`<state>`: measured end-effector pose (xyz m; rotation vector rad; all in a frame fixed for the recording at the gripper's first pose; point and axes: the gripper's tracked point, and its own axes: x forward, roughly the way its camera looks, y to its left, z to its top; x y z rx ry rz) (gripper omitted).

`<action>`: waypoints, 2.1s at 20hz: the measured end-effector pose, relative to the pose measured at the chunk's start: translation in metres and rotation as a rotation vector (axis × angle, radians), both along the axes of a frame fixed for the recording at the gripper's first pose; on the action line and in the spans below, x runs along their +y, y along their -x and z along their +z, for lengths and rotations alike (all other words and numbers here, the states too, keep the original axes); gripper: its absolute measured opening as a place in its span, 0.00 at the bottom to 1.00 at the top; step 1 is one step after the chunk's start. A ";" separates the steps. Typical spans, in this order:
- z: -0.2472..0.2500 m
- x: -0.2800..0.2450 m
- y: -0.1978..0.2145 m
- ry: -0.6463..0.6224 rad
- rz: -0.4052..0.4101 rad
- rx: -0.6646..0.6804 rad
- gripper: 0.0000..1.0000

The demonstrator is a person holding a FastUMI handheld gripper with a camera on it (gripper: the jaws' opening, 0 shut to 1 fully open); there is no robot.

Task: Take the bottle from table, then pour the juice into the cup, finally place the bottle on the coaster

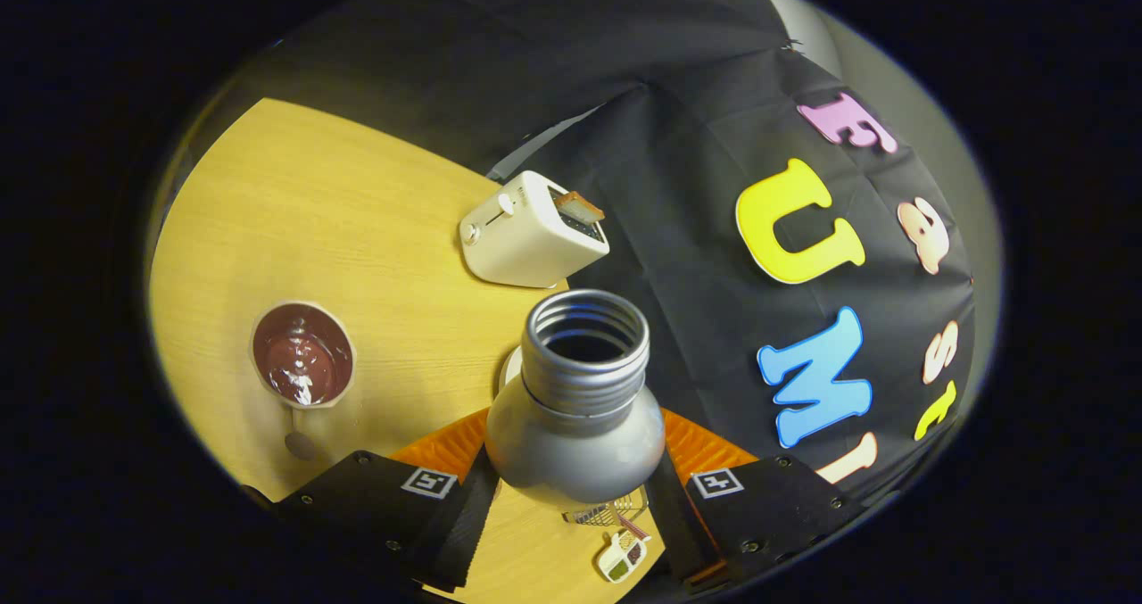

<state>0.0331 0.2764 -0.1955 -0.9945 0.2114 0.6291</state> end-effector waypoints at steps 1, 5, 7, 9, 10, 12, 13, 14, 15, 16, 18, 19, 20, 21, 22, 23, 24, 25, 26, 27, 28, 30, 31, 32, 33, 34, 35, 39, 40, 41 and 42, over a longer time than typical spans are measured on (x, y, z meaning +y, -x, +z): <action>0.003 -0.003 -0.001 -0.052 -0.022 0.008 0.81; -0.004 -0.019 -0.003 -0.226 -0.108 0.121 0.80; -0.005 -0.026 -0.003 -0.304 -0.149 0.165 0.81; -0.006 -0.036 -0.005 -0.389 -0.195 0.210 0.81; -0.006 -0.041 -0.007 -0.434 -0.221 0.235 0.81; -0.014 -0.046 -0.014 -0.526 -0.266 0.306 0.80; -0.017 -0.051 -0.016 -0.573 -0.295 0.339 0.80; -0.020 -0.058 -0.020 -0.613 -0.331 0.369 0.80; -0.023 -0.065 -0.024 -0.657 -0.365 0.387 0.80; -0.028 -0.072 -0.030 -0.682 -0.394 0.410 0.80; -0.041 -0.082 -0.038 -0.714 -0.436 0.439 0.80; -0.049 -0.082 -0.040 -0.723 -0.439 0.463 0.80; -0.054 -0.079 -0.041 -0.740 -0.431 0.494 0.80; -0.060 -0.077 -0.041 -0.749 -0.431 0.521 0.81; -0.064 -0.075 -0.043 -0.766 -0.426 0.537 0.80; -0.066 -0.071 -0.046 -0.785 -0.419 0.547 0.80; -0.069 -0.070 -0.050 -0.792 -0.421 0.549 0.80; -0.076 -0.072 -0.052 -0.785 -0.429 0.548 0.80; -0.082 -0.072 -0.054 -0.770 -0.435 0.560 0.80; -0.088 -0.071 -0.053 -0.758 -0.439 0.573 0.80; -0.091 -0.069 -0.053 -0.751 -0.442 0.583 0.80; -0.099 -0.067 -0.054 -0.733 -0.439 0.588 0.80; -0.102 -0.066 -0.054 -0.722 -0.439 0.586 0.80; -0.105 -0.066 -0.054 -0.714 -0.438 0.589 0.80; -0.108 -0.065 -0.054 -0.708 -0.439 0.591 0.80; -0.110 -0.064 -0.056 -0.704 -0.436 0.588 0.80; -0.113 -0.061 -0.056 -0.705 -0.433 0.586 0.80; -0.128 -0.062 -0.057 -0.691 -0.451 0.592 0.80; -0.131 -0.060 -0.056 -0.700 -0.454 0.605 0.80; -0.133 -0.061 -0.055 -0.704 -0.461 0.611 0.81; -0.132 -0.061 -0.056 -0.711 -0.460 0.606 0.81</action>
